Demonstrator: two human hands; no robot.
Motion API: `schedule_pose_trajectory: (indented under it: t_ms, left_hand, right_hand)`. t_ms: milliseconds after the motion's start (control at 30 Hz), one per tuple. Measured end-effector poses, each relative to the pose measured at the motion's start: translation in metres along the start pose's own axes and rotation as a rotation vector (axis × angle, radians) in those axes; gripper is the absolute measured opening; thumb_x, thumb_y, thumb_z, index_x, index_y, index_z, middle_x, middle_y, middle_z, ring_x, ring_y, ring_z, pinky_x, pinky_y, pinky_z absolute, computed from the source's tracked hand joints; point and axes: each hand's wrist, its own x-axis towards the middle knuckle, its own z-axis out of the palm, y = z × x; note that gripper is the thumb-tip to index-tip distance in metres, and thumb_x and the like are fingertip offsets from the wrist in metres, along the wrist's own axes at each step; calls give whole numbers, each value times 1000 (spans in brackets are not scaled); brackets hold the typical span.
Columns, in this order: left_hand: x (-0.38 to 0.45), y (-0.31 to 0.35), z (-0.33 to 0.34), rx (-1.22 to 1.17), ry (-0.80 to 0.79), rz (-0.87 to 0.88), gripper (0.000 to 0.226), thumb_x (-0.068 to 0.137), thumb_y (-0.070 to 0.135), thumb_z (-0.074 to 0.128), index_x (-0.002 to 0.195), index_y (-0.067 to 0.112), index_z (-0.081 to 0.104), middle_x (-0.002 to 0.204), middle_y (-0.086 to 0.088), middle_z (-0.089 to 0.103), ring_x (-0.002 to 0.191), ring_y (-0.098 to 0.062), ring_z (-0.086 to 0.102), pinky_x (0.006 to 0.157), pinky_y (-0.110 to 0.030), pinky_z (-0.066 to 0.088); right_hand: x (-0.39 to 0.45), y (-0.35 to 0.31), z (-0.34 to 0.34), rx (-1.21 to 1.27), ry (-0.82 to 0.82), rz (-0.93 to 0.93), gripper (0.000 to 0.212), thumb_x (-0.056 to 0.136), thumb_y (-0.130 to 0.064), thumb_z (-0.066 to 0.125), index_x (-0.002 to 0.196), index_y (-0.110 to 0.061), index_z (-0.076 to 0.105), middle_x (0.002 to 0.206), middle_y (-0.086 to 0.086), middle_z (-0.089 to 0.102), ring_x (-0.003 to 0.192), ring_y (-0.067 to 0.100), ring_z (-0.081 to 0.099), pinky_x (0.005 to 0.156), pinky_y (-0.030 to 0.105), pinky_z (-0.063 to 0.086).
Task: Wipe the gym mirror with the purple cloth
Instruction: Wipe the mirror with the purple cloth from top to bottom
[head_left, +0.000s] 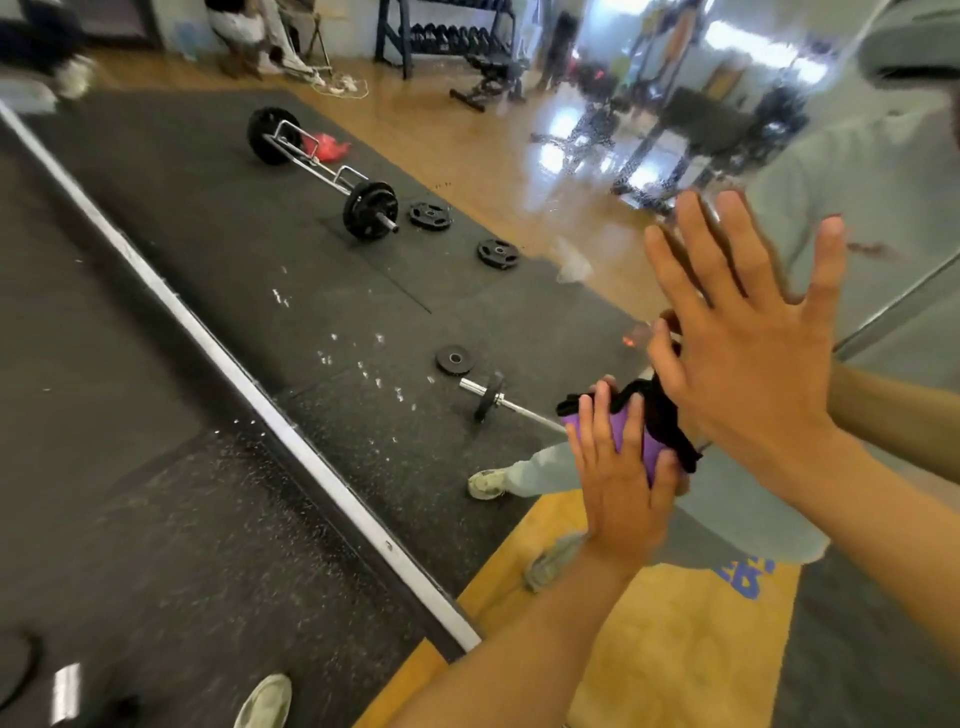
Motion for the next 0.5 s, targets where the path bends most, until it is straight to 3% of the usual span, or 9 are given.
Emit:
schedule_pose_trajectory:
  t_ms: [100, 167, 267, 333, 433, 500]
  left_hand:
    - [-20, -35, 4, -16, 78, -280, 59, 112, 56, 20, 165, 45, -4, 177, 6, -4, 163, -19, -2, 132, -41, 5]
    - [-29, -53, 6, -97, 120, -495, 63, 108, 67, 16, 160, 53, -15, 176, -1, -2, 162, -11, -2, 132, -44, 10]
    - [-22, -49, 5, -246, 145, -666, 69, 95, 86, 11, 145, 63, -31, 173, 0, -8, 163, -16, -1, 132, -45, 8]
    - [0, -25, -3, -264, 150, -547, 63, 102, 77, 15, 148, 67, -27, 175, 3, -9, 163, -14, -2, 133, -48, 5]
    - [55, 9, -19, -72, 102, -185, 61, 114, 45, 21, 164, 41, -14, 175, 3, -16, 163, -21, -10, 131, -48, -6]
    - [91, 13, -35, 3, 63, 1, 58, 114, 42, 17, 166, 30, -7, 174, 1, -18, 163, -26, -10, 131, -51, -5]
  right_hand:
    - [-8, -15, 7, -5, 23, -25, 67, 106, -32, 37, 167, -19, 12, 175, 3, 0, 162, 22, -1, 121, 55, -24]
    - [-15, -26, 13, 3, 16, -53, 69, 103, -31, 43, 166, -19, 17, 175, 4, 6, 162, 22, 4, 123, 56, -20]
    - [-20, -34, 17, 10, 3, -69, 72, 100, -31, 47, 166, -19, 19, 175, 3, 7, 162, 22, 4, 124, 56, -17]
    - [-21, -33, 19, 13, 12, -63, 71, 101, -31, 45, 166, -19, 19, 175, 3, 8, 162, 21, 5, 125, 56, -14]
    - [-19, -34, 20, 71, 9, -37, 64, 107, -32, 38, 166, -18, 20, 174, 5, 11, 161, 22, 7, 126, 51, -14]
    - [-18, -37, 19, 87, 11, -6, 60, 109, -33, 33, 165, -14, 22, 174, 5, 13, 161, 23, 8, 126, 50, -14]
